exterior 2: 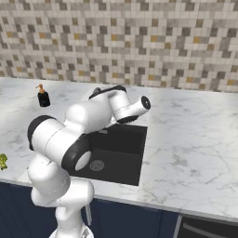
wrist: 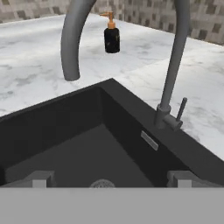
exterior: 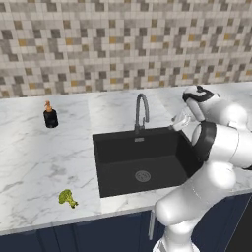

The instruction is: Turn on the sink faucet. Then move the broccoli from the counter to the sink. Turn off the sink. Move the vegetable from the sink to the pot next to the stove. Finally move the pot to the front left burner.

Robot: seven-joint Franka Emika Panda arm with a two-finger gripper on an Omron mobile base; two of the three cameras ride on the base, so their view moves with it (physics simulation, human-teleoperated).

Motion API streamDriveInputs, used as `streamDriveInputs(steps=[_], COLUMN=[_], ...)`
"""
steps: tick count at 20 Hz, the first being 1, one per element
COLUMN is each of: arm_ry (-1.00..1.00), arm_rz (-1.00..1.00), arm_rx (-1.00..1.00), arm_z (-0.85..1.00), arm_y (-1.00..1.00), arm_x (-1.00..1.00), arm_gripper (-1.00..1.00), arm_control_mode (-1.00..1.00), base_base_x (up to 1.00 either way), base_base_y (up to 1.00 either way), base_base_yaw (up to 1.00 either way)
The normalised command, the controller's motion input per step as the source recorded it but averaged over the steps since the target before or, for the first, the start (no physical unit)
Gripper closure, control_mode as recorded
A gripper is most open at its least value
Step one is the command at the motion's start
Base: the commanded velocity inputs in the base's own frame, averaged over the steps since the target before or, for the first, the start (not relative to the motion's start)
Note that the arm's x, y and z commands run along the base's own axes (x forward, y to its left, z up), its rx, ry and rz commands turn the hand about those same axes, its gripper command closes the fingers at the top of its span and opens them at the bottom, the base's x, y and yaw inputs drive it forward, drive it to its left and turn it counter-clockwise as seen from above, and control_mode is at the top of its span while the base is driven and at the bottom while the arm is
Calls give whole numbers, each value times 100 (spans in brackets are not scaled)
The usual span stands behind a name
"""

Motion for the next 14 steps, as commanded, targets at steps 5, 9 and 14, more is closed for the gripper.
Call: streamDriveInputs(steps=[5, 9, 14], arm_ry=[-2, 0, 0], arm_rz=[14, 6, 0], arm_rx=[0, 0, 0], arm_z=[-13, -7, -12], arm_y=[4, 4, 28], arm_x=[22, 12, 34], arm_gripper=[-100, -100, -100], arm_control_mode=[-100, -100, -100], base_base_x=[0, 0, 0], base_base_y=[0, 0, 0], base_base_yaw=[0, 0, 0])
